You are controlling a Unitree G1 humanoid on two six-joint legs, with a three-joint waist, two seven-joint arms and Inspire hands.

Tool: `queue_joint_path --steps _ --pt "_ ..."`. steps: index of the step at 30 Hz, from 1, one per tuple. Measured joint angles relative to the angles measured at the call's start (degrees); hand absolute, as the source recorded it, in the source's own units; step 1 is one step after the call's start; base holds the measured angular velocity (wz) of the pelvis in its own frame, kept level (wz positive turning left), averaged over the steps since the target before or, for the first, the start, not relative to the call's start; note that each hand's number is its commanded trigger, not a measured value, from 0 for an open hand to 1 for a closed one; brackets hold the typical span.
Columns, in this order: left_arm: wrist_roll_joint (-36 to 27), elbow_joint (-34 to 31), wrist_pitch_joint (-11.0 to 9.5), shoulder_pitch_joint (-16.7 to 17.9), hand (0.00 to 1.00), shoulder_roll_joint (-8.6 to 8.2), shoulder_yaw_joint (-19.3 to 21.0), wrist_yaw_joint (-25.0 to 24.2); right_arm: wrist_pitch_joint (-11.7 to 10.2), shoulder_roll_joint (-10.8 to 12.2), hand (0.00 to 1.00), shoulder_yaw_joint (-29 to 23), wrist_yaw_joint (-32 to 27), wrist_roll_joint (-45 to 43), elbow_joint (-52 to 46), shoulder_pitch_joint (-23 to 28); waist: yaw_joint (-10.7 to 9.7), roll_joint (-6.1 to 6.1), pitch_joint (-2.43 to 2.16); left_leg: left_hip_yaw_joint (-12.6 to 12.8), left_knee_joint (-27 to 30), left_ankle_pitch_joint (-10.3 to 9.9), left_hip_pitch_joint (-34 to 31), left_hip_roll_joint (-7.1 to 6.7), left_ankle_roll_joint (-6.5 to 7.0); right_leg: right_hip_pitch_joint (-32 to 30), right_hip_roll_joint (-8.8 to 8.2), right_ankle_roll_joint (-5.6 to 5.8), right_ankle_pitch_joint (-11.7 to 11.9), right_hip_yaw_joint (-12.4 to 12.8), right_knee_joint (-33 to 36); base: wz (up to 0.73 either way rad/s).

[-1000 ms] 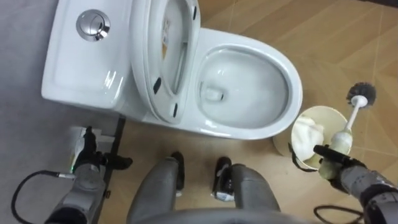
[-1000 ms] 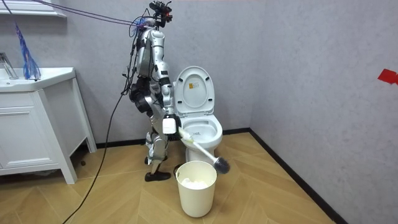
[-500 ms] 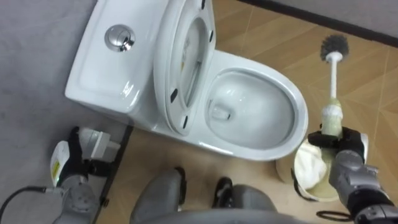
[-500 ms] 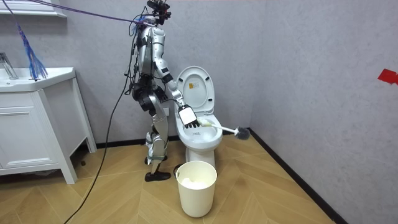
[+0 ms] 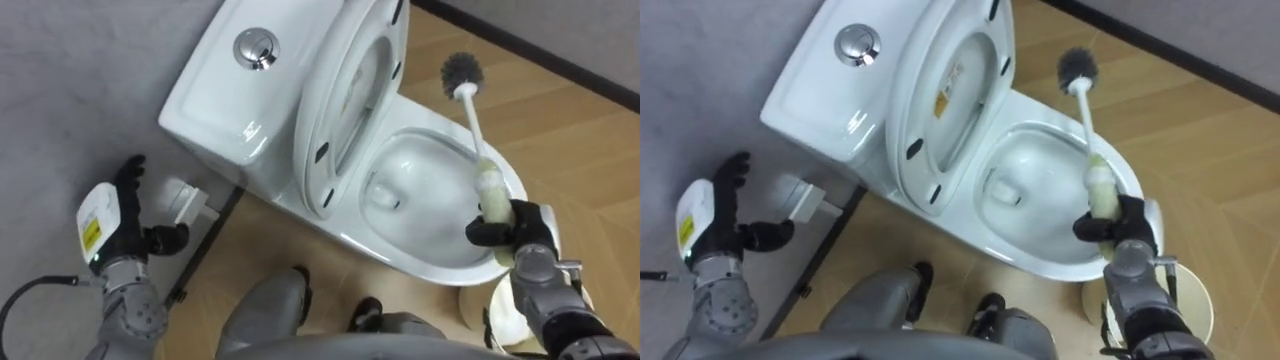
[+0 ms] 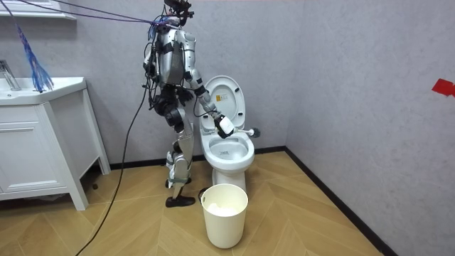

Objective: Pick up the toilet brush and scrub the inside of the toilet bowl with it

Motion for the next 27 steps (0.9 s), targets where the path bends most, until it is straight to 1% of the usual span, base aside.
queue_joint_path --steps 1,3,4,5,7,8,9,11,14,16,17,18,20,21,23,25,27 --pt "1.33 -0.86 -0.45 0.00 0.00 0.01 0.00 0.04 -0.53 0.00 1.00 0.23 0.47 0.00 0.82 0.11 0.01 -0.05 0.04 -0.09 -0.02 0.01 0.08 -0.05 0.01 0.13 -0.06 0.02 -0.01 -0.21 0.01 0.13" --pt "4.60 -2.12 -2.70 -1.06 0.00 0.14 0.00 0.21 -2.69 -0.03 1.00 0.41 1.79 0.23 4.74 -0.37 -0.23 -0.02 0.17 -0.44 -0.12 0.06 0.06 -0.31 0.07 0.23 -0.25 0.11 -0.07 -0.81 0.01 0.08" --pt "5.26 -2.32 -3.05 -1.34 0.00 0.23 0.03 0.27 -2.95 -0.03 1.00 0.35 2.15 0.20 5.40 -0.69 -0.25 -0.06 0.24 -0.51 -0.15 0.10 0.04 -0.36 0.07 0.23 -0.28 0.12 -0.07 -0.89 0.00 0.07" --pt "6.26 -2.78 -3.58 -1.96 0.00 0.36 0.04 0.59 -3.70 -0.03 1.00 0.33 2.82 0.20 6.89 -1.13 -0.87 -0.05 0.36 -0.59 -0.18 0.14 0.01 -0.44 0.08 0.24 -0.30 0.13 -0.08 -0.93 -0.17 0.04" --pt "8.13 -3.37 -4.25 -2.61 0.00 0.37 -0.03 1.44 -4.37 -0.03 1.00 0.30 3.72 0.22 8.43 -1.63 -1.39 -0.10 0.40 -0.64 -0.55 0.31 0.08 -0.72 0.16 0.24 -0.46 0.16 -0.10 -0.92 -0.33 0.02" --pt "9.50 -4.01 -4.56 -2.61 0.00 0.36 -0.19 1.98 -4.95 -0.05 1.00 0.27 4.28 0.25 9.55 -1.86 -1.82 -0.13 0.40 -0.61 -1.28 0.71 0.44 -0.94 0.32 0.29 -0.81 0.33 -0.20 -0.88 -0.27 0.04" --pt "10.77 -4.15 -5.07 -2.60 0.00 0.38 -0.34 2.76 -5.05 -0.06 1.00 0.10 4.65 0.43 10.66 -2.28 -2.25 -0.11 0.42 -0.42 -1.74 0.90 0.76 -1.10 0.46 0.32 -1.10 0.40 -0.23 -0.76 -0.19 0.00" --pt "12.87 -4.15 -5.10 -2.60 0.00 0.37 -0.40 3.28 -5.02 -0.04 1.00 -0.02 5.34 0.41 11.43 -2.33 -2.62 -0.11 0.43 -0.10 -1.95 0.94 1.10 -1.08 0.52 0.29 -1.17 0.43 -0.24 -0.09 0.05 -0.05" --pt "15.49 -4.15 -5.11 -2.81 0.00 0.38 -1.25 3.80 -4.93 -0.07 1.00 -0.56 6.72 0.25 13.22 -2.32 -3.98 -0.03 0.49 -0.36 -1.48 0.94 1.11 -1.15 0.52 0.22 -1.20 0.54 -0.32 -0.14 0.61 0.05" --pt "16.90 -4.16 -5.02 -2.99 0.00 0.66 -2.83 4.09 -4.93 -0.32 1.00 -0.50 7.53 0.69 13.74 -2.38 -4.61 0.46 0.81 -0.32 -1.46 0.94 1.09 -1.14 0.51 0.19 -1.22 0.56 -0.33 -0.12 0.55 -0.02" --pt "18.01 -4.16 -5.02 -3.43 0.00 0.81 -4.39 4.29 -5.07 -0.54 1.00 -0.48 7.96 0.89 14.24 -2.54 -4.77 0.88 1.05 -0.31 -1.58 0.93 1.10 -1.13 0.51 0.15 -1.25 0.56 -0.33 -0.18 0.55 -0.08" --pt "19.51 -4.16 -5.03 -3.90 0.00 0.84 -5.93 4.76 -5.13 -0.56 1.00 -0.44 8.43 0.84 14.61 -2.59 -4.95 1.15 1.09 -0.20 -1.99 0.94 1.12 -1.15 0.52 -0.01 -1.28 0.56 -0.34 0.27 0.56 -0.09" --pt "21.59 -4.03 -4.92 -4.03 0.00 1.02 -7.16 5.26 -5.14 -0.56 1.00 -0.44 9.60 0.64 15.22 -3.21 -5.36 1.33 1.09 0.16 -2.39 1.23 1.08 -1.16 0.45 -0.66 -1.38 0.56 -0.36 0.80 1.02 -0.11" --pt "21.79 -3.43 -4.91 -4.07 0.00 1.56 -8.20 5.34 -5.14 -0.82 1.00 -0.44 10.33 0.62 15.49 -3.71 -5.90 1.55 1.15 0.72 -2.65 1.52 1.04 -1.15 0.48 -0.97 -1.55 0.55 -0.37 0.96 1.27 -0.10" --pt "21.79 -3.28 -4.89 -4.13 0.00 2.47 -9.91 5.26 -5.09 -1.47 1.00 -0.46 11.64 0.63 16.42 -4.65 -6.38 1.67 1.10 1.42 -2.92 1.81 1.02 -1.07 0.56 -1.57 -1.81 0.54 -0.37 1.31 1.85 -0.11" --pt "21.74 -3.19 -4.89 -4.54 0.00 3.02 -11.21 4.81 -4.78 -2.33 1.00 -0.45 13.04 -0.07 17.55 -5.48 -7.03 1.77 1.08 1.54 -3.13 1.92 1.02 -1.09 0.64 -1.96 -1.98 0.54 -0.37 1.91 2.08 -0.13" --pt "21.47 -1.39 -4.88 -6.51 0.00 5.24 -13.95 2.96 -3.56 -3.18 1.00 -0.10 14.51 -2.38 17.61 -7.31 -7.48 1.68 1.11 2.81 -3.37 2.14 0.58 -0.93 0.74 -3.40 -2.03 0.52 -0.36 3.17 3.04 -0.26"
